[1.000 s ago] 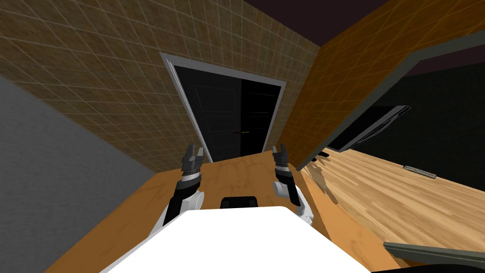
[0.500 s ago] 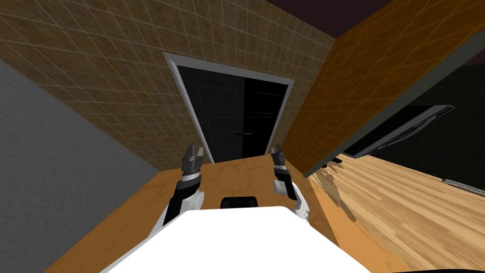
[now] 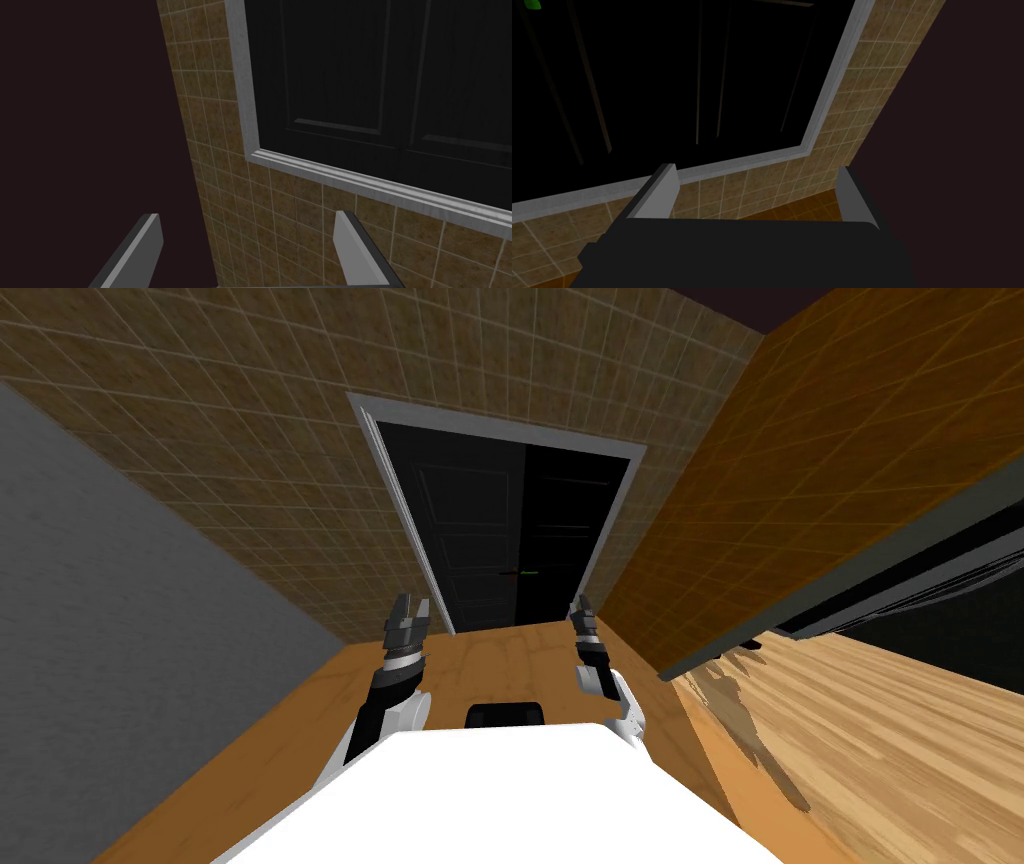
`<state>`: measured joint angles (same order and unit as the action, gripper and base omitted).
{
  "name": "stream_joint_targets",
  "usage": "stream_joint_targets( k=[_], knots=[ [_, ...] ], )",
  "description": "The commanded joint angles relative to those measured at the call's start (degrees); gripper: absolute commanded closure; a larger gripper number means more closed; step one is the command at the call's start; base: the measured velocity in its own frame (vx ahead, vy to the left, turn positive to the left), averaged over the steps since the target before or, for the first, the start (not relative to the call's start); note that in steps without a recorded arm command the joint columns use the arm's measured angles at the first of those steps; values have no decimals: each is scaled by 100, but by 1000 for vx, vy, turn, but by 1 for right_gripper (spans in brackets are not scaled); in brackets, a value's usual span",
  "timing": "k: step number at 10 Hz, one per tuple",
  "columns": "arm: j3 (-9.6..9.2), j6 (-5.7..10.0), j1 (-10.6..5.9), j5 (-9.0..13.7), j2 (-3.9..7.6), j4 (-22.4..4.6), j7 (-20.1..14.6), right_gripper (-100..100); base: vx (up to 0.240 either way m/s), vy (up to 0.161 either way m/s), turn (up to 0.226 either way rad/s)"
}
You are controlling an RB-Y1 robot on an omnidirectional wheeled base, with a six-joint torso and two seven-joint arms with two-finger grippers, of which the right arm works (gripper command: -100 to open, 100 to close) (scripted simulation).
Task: Pull the door open
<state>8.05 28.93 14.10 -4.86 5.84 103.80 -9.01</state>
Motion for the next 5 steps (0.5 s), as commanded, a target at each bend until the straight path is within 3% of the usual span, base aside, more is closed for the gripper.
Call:
stream_joint_targets(
  k=[1,5],
  knots=[
    [32,-56,-74,-63,5,-163,-60,-100,101,-12,90],
    [156,-216,-344,-241,42,-698,-254,-100,114,-19,118]
  ],
)
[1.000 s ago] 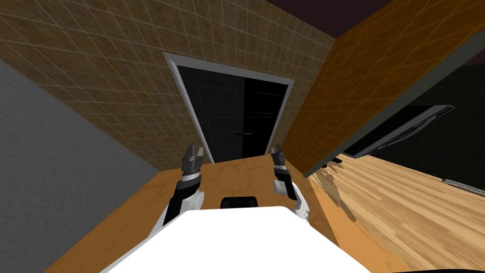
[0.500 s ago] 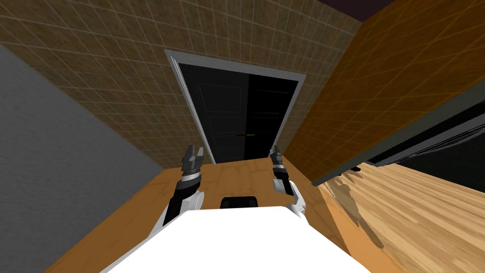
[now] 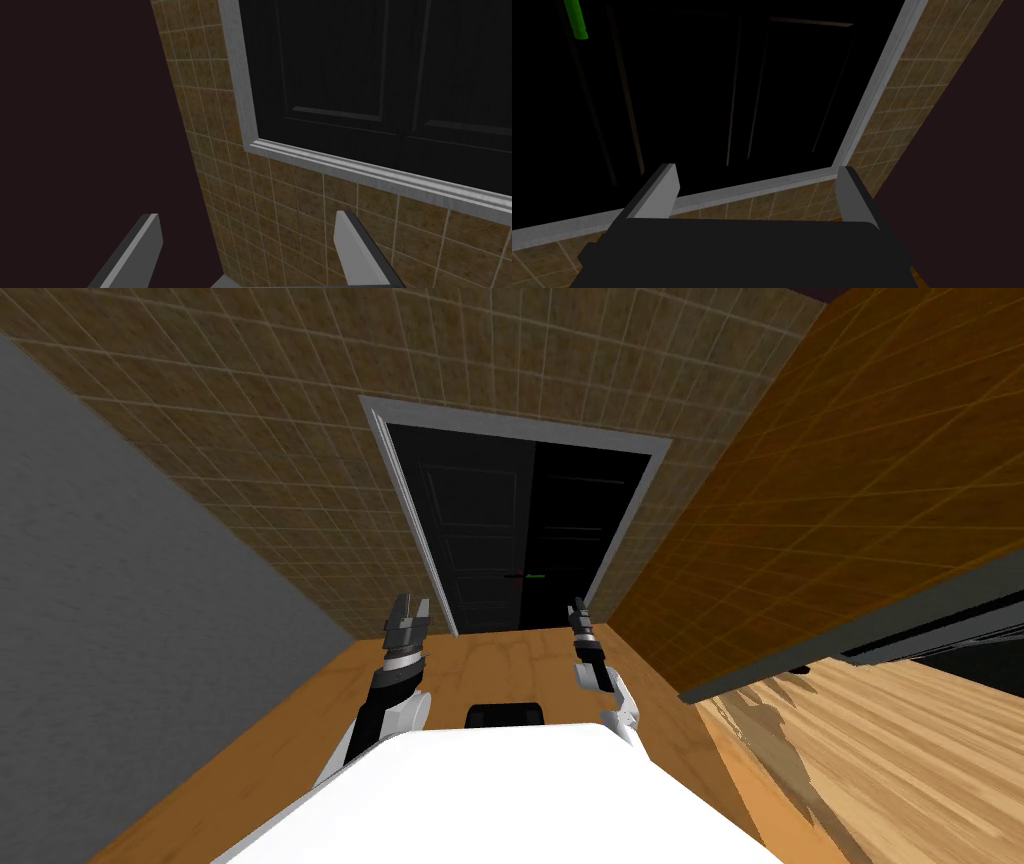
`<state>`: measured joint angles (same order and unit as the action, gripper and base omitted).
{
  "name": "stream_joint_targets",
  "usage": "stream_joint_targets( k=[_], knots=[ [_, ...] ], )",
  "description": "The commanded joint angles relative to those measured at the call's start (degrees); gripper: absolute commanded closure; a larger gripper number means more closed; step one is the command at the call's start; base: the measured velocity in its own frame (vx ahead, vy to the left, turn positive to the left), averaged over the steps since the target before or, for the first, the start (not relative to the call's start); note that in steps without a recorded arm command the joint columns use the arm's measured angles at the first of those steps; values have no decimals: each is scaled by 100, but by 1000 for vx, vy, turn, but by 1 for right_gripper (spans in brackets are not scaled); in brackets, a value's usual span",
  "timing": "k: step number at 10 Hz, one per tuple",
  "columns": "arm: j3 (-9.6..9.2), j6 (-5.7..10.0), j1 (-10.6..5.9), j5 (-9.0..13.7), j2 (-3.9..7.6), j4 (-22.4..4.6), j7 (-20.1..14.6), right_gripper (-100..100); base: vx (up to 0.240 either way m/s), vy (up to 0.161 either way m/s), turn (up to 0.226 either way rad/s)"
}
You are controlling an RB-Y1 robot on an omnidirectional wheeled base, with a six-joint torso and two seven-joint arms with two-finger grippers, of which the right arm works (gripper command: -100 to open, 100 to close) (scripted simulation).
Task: Pull the door open
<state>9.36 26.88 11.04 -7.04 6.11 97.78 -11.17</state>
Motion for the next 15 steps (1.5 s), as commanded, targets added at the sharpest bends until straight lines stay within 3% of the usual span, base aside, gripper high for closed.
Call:
stream_joint_targets(
  k=[1,10,14,15],
  knots=[
    [49,-43,-92,-59,22,-203,-77,-100,122,-31,88],
    [266,-324,-566,-371,70,-1144,-418,-100,94,-26,87],
    [398,-495,-854,-560,91,-1715,-625,-100,133,-39,114],
    [398,-495,-854,-560,91,-1715,-625,-100,93,-37,57]
  ],
)
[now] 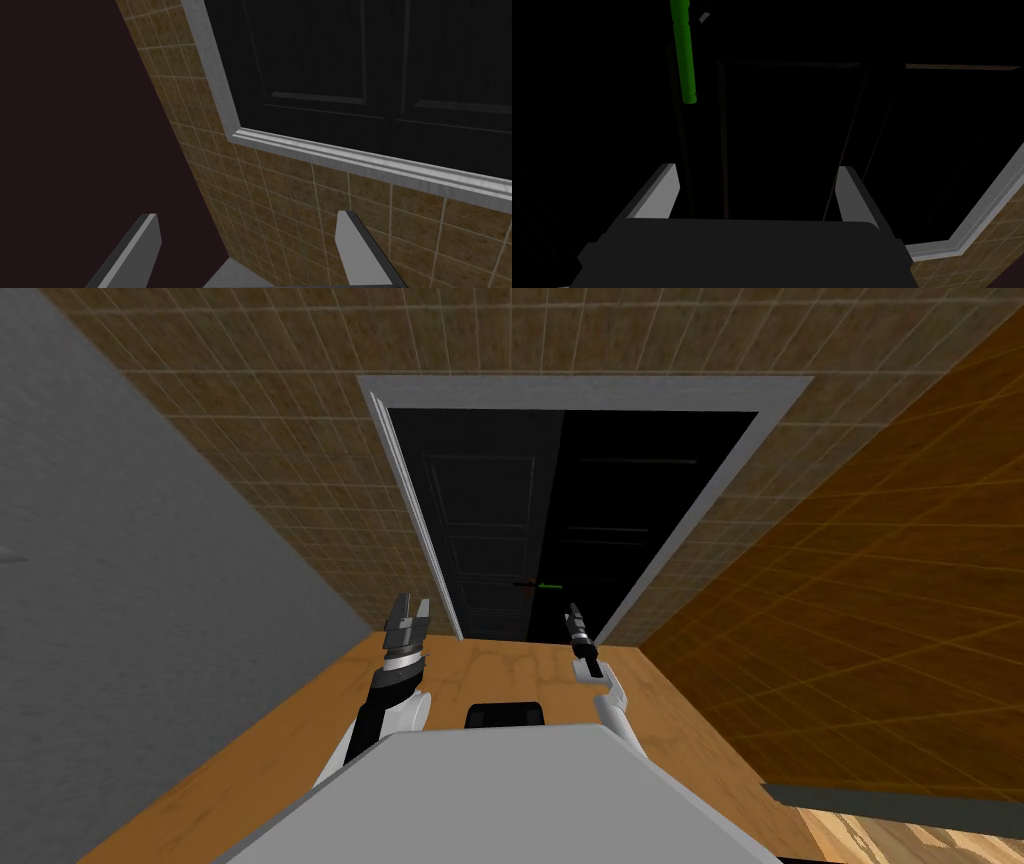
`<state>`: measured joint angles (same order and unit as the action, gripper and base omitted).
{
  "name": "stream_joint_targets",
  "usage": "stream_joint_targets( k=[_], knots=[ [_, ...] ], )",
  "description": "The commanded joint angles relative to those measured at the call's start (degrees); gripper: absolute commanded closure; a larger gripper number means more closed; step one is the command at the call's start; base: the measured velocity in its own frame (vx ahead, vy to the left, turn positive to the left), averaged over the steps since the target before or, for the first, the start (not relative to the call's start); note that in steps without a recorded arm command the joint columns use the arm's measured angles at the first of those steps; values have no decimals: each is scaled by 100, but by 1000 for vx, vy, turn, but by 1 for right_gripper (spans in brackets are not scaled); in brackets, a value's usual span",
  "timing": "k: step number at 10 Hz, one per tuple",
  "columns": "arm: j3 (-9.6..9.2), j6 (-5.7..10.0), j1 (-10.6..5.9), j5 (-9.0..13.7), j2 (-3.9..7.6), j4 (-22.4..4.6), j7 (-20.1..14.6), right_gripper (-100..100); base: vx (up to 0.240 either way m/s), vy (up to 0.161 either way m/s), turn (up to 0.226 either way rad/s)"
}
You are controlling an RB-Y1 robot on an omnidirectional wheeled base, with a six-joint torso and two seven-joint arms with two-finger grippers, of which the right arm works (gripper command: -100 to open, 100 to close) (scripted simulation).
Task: Pull the door open
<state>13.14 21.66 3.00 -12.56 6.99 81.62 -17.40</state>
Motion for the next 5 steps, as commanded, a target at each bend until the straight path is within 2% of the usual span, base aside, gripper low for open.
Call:
stream_joint_targets(
  k=[1,5],
  knots=[
    [41,1,-94,-38,6,-187,-34,-100,63,-28,39],
    [136,-122,-301,-174,18,-597,-183,-100,82,-38,79]
  ],
)
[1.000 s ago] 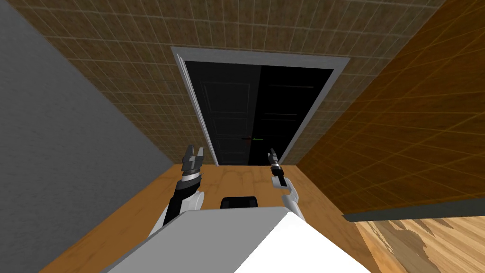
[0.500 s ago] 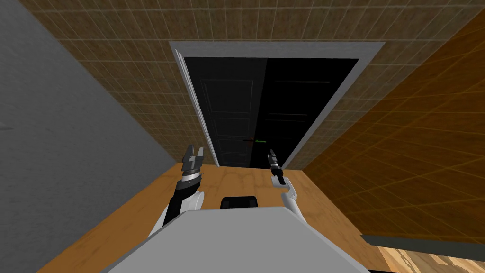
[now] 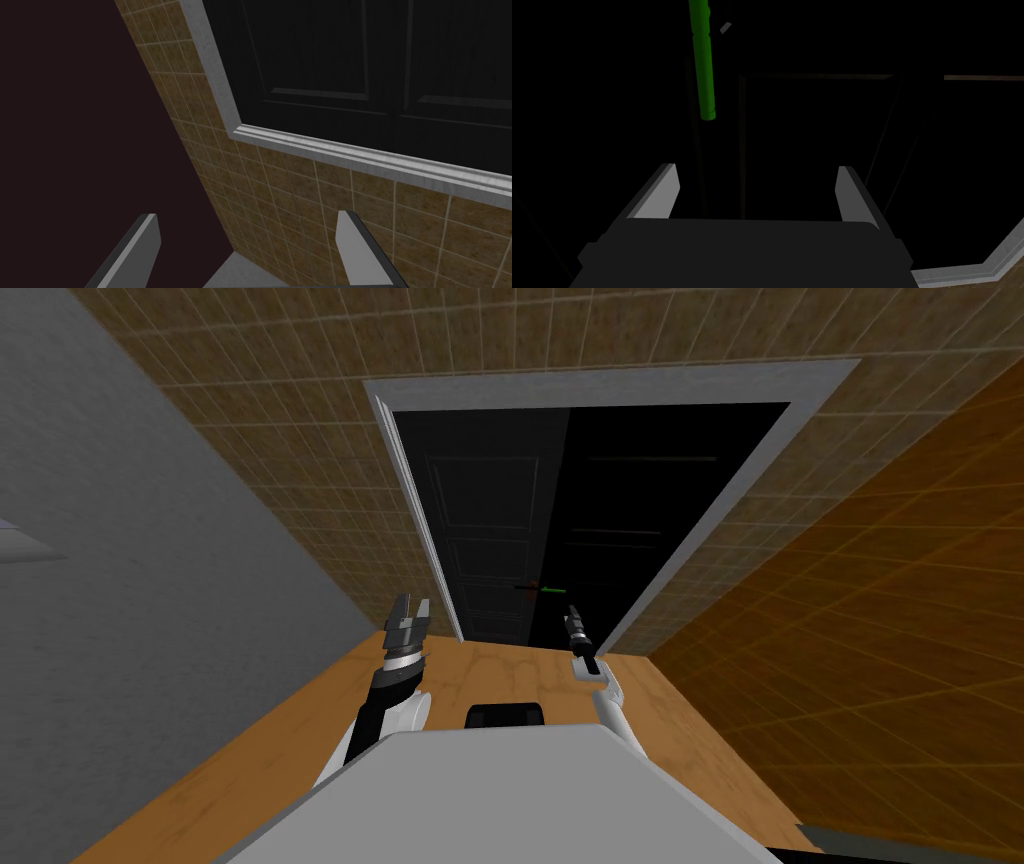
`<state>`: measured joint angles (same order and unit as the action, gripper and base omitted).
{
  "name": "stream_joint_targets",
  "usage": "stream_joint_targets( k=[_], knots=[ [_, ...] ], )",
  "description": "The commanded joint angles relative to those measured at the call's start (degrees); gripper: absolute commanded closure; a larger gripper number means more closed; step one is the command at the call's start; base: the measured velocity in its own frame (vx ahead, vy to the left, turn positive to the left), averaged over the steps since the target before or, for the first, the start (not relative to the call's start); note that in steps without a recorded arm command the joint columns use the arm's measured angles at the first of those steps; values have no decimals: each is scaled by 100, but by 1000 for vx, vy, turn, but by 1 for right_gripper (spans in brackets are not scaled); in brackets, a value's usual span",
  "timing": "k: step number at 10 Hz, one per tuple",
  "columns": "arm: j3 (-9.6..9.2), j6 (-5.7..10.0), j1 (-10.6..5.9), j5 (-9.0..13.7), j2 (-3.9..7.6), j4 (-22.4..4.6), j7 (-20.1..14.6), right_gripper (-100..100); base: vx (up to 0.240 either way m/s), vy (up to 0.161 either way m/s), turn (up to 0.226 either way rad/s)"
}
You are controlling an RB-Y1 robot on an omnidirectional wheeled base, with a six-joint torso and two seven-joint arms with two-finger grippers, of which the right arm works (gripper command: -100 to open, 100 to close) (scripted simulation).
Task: Pull the door open
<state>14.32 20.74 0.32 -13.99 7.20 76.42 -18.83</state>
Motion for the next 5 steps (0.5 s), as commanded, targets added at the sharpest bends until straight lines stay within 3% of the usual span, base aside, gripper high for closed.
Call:
stream_joint_targets(
  k=[1,5],
  knots=[
    [53,-76,-110,-80,1,-229,-94,-100,155,-64,160],
    [147,-198,-315,-215,9,-635,-241,-100,127,-53,86]
  ],
)
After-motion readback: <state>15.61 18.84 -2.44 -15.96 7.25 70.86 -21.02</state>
